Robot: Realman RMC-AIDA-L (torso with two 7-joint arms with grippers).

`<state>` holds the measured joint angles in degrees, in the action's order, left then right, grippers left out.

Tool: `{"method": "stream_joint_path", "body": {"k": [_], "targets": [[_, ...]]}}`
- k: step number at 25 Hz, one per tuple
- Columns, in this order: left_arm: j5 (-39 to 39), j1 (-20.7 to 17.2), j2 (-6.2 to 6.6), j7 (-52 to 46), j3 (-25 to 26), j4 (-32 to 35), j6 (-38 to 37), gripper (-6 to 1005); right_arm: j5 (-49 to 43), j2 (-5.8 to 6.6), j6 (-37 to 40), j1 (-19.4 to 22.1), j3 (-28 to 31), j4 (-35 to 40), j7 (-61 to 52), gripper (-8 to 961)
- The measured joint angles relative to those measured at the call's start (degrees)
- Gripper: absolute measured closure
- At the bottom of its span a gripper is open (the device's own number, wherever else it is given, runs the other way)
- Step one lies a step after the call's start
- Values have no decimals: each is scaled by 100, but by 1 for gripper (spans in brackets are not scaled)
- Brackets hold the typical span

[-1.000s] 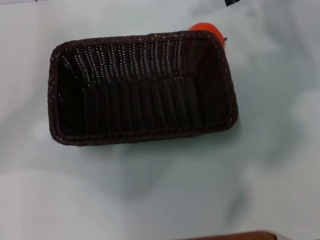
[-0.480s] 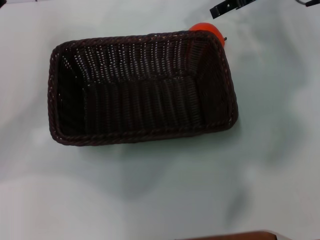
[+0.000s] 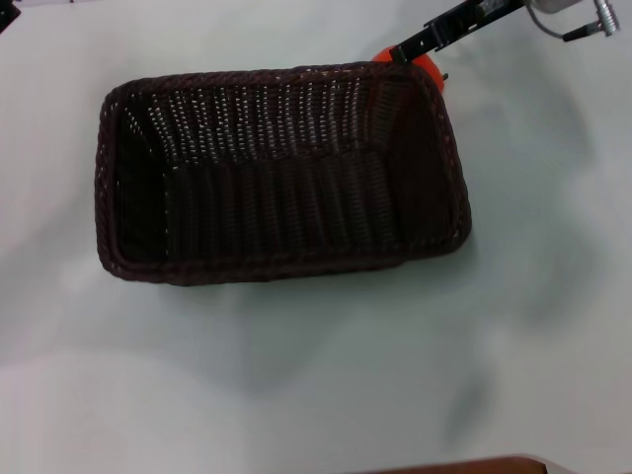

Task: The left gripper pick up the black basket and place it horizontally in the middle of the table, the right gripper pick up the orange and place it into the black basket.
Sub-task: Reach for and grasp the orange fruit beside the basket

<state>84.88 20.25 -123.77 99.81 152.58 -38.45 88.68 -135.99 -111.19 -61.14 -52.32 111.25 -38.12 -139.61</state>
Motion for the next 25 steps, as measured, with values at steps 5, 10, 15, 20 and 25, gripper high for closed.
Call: {"method": "stream_joint_path", "body": {"k": [5,10,15,20,25], "targets": [[12,19,4,-5,-3,98,0,113,-131,-113,357,-27,-6,217,37,147],[14,21,-2,-6,-37,115,24,114,-156,-172,483,-32,4,301,66,148],[-20,9,-5,-6,-72,147,37,115,-145,-174,502,-32,19,301,66,148],[-23,6,0,-2,-70,206,18,116,-134,-173,535,-32,32,277,74,147],[-10,5,2,10,-57,244,-17,118,-115,-170,509,-34,44,232,90,148]]}}
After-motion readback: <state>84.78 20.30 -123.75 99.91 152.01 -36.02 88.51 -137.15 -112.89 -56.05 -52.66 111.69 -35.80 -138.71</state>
